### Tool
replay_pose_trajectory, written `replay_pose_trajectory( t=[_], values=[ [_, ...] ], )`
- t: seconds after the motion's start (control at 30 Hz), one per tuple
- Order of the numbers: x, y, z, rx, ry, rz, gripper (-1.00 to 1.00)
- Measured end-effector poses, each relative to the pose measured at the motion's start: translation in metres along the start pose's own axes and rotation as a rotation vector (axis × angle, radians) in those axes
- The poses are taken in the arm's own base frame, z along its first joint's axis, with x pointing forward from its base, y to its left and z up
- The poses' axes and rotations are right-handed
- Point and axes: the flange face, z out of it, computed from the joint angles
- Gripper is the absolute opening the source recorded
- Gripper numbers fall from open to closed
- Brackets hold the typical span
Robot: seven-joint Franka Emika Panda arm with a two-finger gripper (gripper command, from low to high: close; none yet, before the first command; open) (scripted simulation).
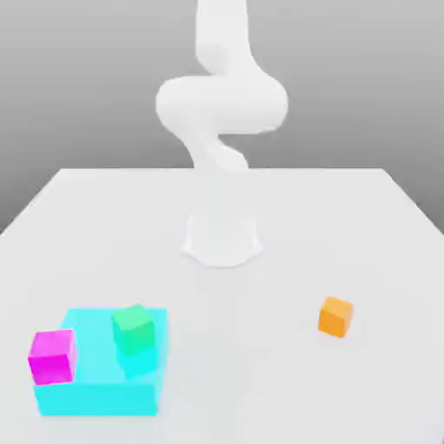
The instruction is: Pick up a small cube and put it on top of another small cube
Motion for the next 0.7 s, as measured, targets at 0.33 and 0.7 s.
replay_pose_trajectory(
  t=[0.33, 0.7],
  values=[
    [-0.051, -0.058, 0.157, -0.07, -0.238, -0.275, 0.0],
    [-0.183, -0.092, 0.316, -0.13, -0.49, -0.603, 0.0]
  ],
)
